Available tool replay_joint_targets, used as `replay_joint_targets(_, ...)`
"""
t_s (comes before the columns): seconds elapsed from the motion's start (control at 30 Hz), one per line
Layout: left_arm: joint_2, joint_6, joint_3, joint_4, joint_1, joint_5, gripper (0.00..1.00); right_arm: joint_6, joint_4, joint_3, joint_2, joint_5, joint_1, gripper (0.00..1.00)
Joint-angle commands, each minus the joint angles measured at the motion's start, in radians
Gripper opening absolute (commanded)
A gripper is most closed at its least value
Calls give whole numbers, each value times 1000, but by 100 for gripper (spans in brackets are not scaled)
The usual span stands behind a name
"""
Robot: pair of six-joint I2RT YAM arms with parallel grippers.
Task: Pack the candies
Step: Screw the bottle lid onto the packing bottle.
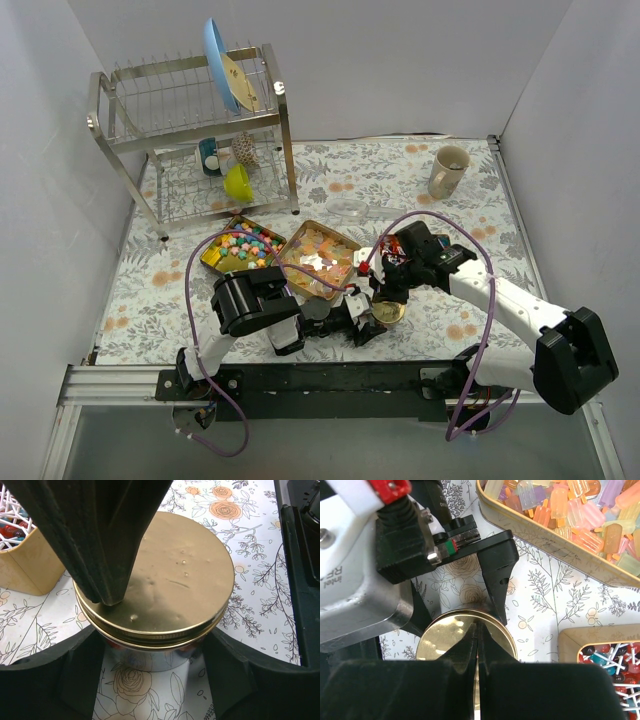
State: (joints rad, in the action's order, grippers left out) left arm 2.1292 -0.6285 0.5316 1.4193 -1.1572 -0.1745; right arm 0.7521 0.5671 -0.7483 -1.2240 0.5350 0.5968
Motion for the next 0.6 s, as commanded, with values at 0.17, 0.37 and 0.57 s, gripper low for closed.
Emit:
replay_joint_targets(0.17, 44, -19, -82, 193, -1, -82, 0, 105, 188, 138, -86, -240, -28, 1)
replay_joint_targets(0.37, 34, -17, -91, 168, 20, -118, 0, 99, 217, 84, -57, -210, -54, 1)
replay_joint_targets(0.57, 9, -13, -107, 156, 24, -137, 0, 81, 284, -168, -43, -181, -94, 39)
